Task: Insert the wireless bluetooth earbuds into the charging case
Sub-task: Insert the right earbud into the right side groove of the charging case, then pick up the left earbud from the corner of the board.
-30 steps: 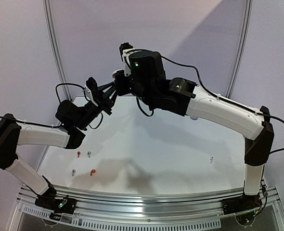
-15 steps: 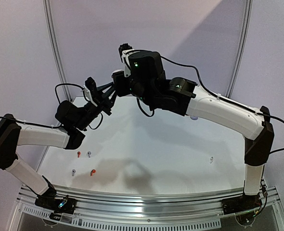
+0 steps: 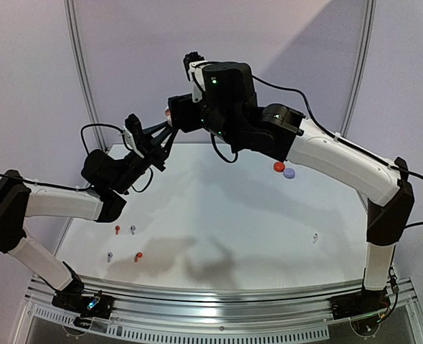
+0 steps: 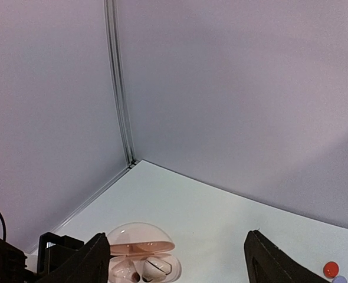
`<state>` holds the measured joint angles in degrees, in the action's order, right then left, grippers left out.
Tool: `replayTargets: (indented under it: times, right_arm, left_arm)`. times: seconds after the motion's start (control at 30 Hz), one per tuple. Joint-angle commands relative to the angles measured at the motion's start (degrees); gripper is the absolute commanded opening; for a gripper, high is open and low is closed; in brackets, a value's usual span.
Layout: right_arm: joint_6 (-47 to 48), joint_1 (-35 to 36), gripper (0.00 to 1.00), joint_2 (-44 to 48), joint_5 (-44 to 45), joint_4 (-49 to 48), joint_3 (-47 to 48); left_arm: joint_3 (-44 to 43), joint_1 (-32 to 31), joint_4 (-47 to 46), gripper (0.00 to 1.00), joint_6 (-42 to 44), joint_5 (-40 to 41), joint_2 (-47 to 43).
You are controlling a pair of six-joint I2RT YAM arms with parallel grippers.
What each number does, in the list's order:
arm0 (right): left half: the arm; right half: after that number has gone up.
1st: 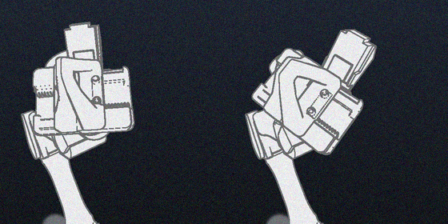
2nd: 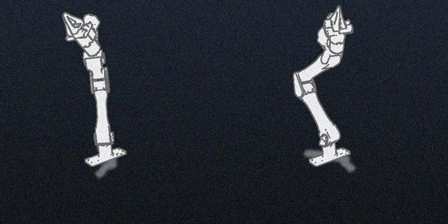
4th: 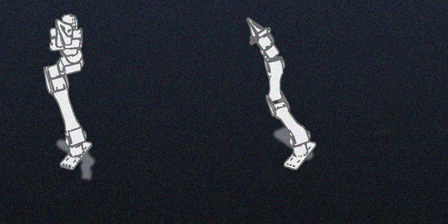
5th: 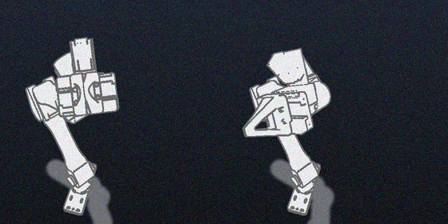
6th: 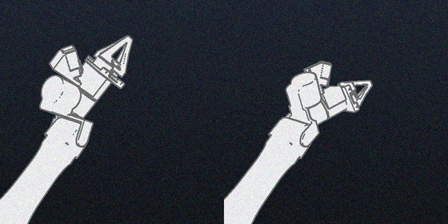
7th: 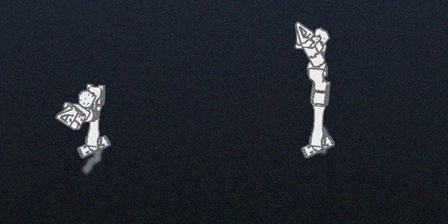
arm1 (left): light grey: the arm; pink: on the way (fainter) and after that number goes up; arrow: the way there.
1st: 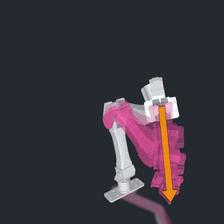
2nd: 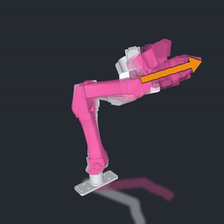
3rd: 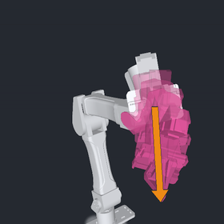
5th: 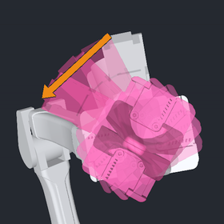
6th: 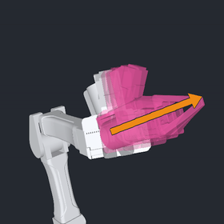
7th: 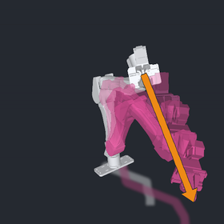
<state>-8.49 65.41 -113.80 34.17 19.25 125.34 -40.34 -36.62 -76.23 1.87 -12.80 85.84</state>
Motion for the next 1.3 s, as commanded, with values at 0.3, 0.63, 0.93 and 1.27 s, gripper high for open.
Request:
replayTargets:
  times: [0.3,0.63,0.93,1.27]
  right_arm:
    - [0.46,-2.93,0.88,7.95,-6.05,5.94,3.96]
    - [-29.54,-18.24,0.8,17.93,-4.97,32.15,-7.27]
    - [-43.03,-27.63,0.75,20.99,-11.35,50.35,-22.15]
    - [-46.15,-37.22,0.69,24.6,-21.04,45.31,-51.59]
  left_arm:
    - [1.12,0.41,-2.17,0.0,-0.96,0.42,-1.45]
    - [1.79,0.56,-2.17,0.0,-1.62,-0.05,-1.87]
    - [3.13,1.67,-1.22,0.0,-8.03,-11.45,-2.74]
    - [4.24,2.75,-0.23,0.0,-18.89,-29.45,-3.7]
